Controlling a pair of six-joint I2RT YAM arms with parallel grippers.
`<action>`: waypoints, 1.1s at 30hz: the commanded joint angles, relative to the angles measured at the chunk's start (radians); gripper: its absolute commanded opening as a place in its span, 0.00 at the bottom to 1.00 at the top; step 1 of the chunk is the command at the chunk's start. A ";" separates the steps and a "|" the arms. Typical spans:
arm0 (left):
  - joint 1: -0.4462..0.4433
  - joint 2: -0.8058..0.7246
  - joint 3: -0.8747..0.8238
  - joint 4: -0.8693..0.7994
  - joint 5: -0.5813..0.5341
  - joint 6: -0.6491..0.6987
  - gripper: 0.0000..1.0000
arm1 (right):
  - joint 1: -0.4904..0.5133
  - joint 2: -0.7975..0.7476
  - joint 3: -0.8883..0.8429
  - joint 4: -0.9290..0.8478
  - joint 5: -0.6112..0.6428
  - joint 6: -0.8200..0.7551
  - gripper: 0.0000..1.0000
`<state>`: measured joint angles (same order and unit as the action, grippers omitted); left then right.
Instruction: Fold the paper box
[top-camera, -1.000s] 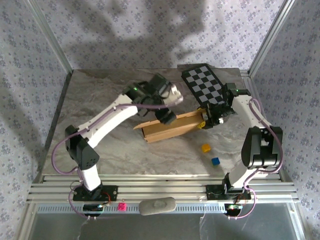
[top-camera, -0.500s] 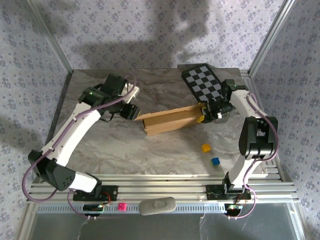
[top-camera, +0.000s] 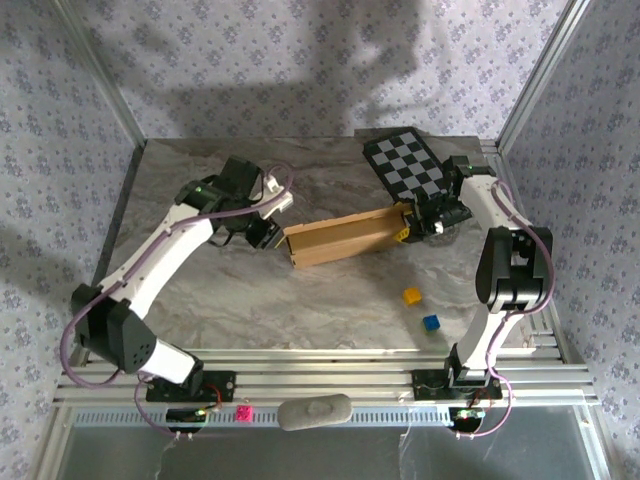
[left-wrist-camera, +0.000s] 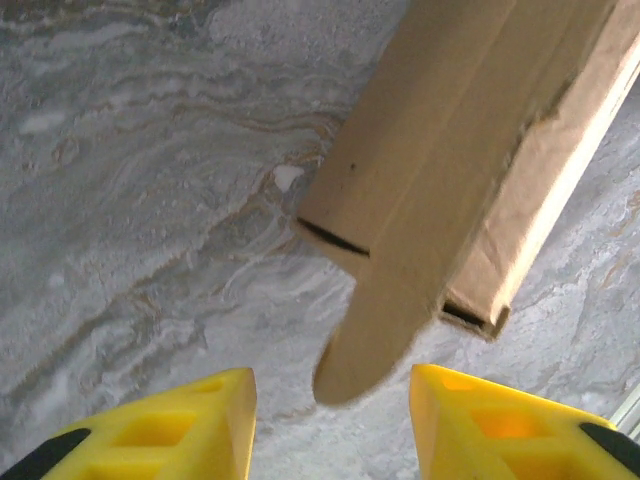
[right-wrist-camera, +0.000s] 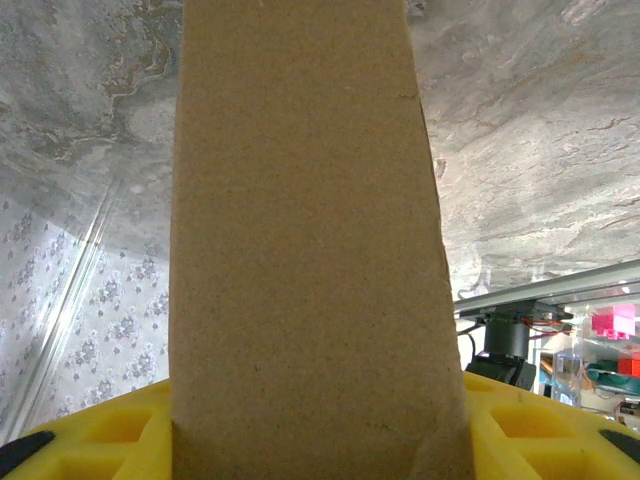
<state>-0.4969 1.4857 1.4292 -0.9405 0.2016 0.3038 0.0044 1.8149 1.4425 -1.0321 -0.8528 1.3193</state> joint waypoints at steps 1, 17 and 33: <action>0.006 0.044 0.070 0.010 0.078 0.060 0.43 | 0.002 0.014 0.017 -0.037 0.004 -0.007 0.44; 0.007 0.113 0.129 -0.071 0.162 0.020 0.08 | 0.003 0.025 0.031 -0.018 0.006 0.012 0.43; 0.006 0.102 0.116 -0.081 0.184 -0.158 0.24 | 0.009 0.026 0.024 0.013 0.008 0.040 0.43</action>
<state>-0.4927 1.6012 1.5425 -1.0027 0.3485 0.1860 0.0074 1.8236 1.4456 -1.0149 -0.8532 1.3396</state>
